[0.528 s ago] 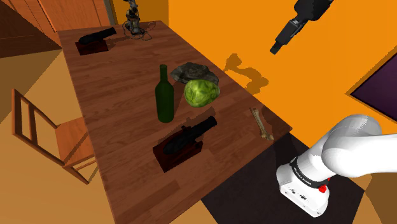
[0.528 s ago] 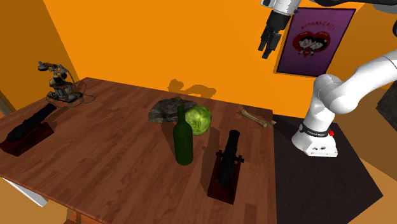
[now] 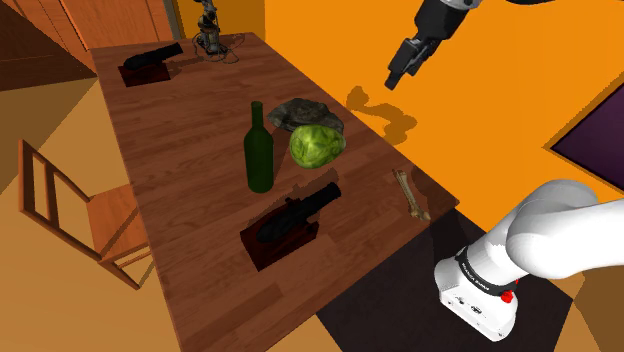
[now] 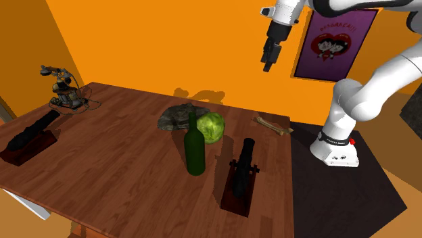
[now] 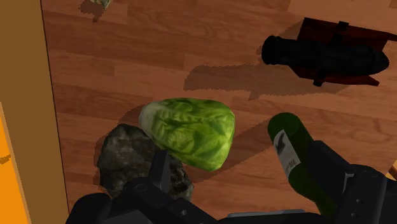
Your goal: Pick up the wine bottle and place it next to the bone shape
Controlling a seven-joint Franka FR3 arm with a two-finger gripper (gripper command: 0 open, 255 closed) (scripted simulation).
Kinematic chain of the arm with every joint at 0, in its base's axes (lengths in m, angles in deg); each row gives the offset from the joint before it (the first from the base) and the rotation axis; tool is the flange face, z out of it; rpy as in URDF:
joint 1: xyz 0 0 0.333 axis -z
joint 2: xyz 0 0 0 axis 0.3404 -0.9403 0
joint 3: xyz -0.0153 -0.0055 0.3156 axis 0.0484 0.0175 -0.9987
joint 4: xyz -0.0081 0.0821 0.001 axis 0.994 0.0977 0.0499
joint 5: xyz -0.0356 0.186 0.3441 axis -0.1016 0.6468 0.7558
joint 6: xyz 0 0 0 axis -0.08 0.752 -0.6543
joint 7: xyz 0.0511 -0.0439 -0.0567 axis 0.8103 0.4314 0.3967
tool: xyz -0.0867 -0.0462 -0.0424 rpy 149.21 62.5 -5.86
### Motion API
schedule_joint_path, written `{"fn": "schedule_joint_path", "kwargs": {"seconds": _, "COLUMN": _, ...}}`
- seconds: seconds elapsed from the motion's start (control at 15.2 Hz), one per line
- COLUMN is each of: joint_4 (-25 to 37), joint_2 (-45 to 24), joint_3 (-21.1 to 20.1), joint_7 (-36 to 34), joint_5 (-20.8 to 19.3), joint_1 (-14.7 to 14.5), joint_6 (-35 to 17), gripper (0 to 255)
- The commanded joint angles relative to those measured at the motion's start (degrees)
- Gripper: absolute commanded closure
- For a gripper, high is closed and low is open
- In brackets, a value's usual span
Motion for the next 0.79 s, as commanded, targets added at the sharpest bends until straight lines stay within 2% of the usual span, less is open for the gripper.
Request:
{"fn": "schedule_joint_path", "kwargs": {"seconds": 0.0, "joint_4": 1.33, "joint_2": -3.63, "joint_3": -1.95, "joint_7": -2.52, "joint_5": 0.58, "joint_1": -0.19, "joint_6": -2.03, "gripper": 0}}
{"fn": "schedule_joint_path", "kwargs": {"seconds": 0.4, "joint_4": 7.59, "joint_2": -15.4, "joint_3": -6.82, "joint_7": -9.24, "joint_5": 0.49, "joint_1": -0.19, "joint_6": -6.56, "gripper": 0}}
{"fn": "schedule_joint_path", "kwargs": {"seconds": 0.73, "joint_4": 14.88, "joint_2": -26.08, "joint_3": -10.44, "joint_7": -15.19, "joint_5": -1.42, "joint_1": -0.26, "joint_6": -8.92, "gripper": 0}}
